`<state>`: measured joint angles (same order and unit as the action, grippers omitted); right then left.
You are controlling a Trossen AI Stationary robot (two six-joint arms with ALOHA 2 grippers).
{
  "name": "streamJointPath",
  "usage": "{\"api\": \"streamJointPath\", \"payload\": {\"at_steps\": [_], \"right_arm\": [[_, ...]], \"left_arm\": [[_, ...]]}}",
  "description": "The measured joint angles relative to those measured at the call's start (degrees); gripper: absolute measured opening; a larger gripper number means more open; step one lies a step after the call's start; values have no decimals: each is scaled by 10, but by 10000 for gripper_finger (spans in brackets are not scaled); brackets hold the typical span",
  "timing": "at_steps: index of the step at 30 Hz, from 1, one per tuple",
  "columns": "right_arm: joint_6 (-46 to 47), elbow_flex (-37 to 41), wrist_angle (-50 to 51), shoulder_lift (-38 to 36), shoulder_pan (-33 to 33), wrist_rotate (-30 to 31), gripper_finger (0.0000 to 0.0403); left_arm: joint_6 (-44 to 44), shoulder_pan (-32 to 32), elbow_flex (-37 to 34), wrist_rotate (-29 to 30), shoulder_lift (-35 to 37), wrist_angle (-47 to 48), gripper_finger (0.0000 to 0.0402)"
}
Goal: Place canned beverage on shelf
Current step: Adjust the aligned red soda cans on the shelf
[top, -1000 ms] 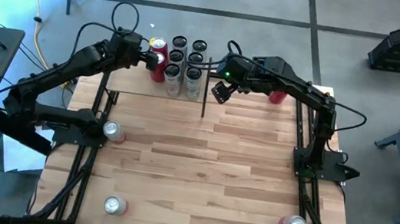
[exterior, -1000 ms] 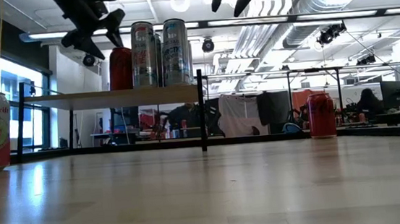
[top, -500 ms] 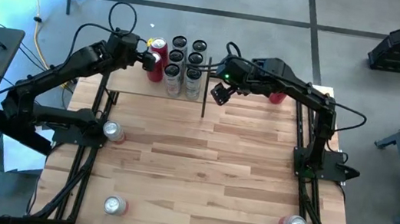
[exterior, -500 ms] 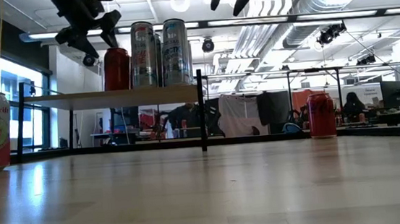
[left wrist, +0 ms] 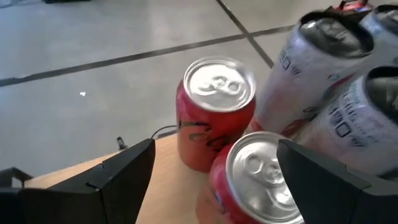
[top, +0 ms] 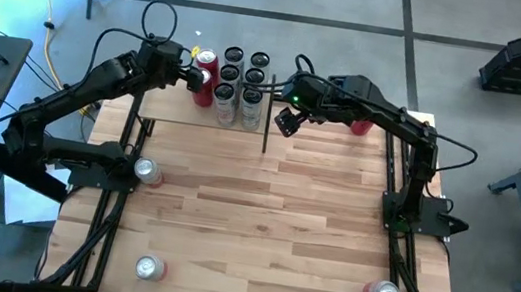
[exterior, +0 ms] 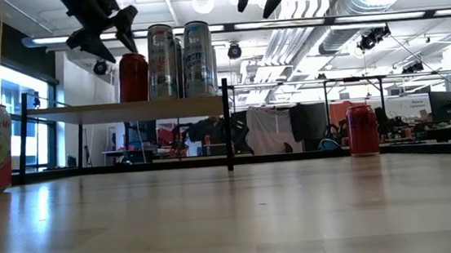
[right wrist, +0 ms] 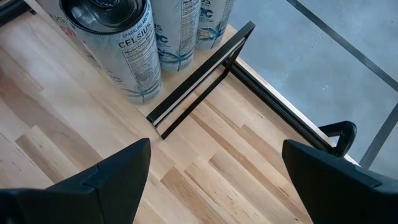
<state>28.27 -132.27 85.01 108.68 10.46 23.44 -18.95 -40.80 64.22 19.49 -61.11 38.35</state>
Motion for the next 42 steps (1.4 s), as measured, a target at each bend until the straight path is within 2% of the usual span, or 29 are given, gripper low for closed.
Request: {"api": "streamJointPath", "payload": {"at_steps": [5,11,16,19,28,42], "right_arm": [[2,0,0,0,0,0,349],[2,0,0,0,0,0,349],[2,0,0,0,0,1,349],[-1,0,-1,0,3,6,349],[0,0,-12,0,8,5,349],[4,0,-17,0,8,0,349]], "left_arm": [[7,0,24,0,0,33,326],[7,0,32,3,22,122,326],[-18,0,32,62,54,166,326],[-18,-3,32,82,53,164,326],[-45,-11,-17,37,24,147,326],[-35,-12,-25,37,21,97,326]]}}
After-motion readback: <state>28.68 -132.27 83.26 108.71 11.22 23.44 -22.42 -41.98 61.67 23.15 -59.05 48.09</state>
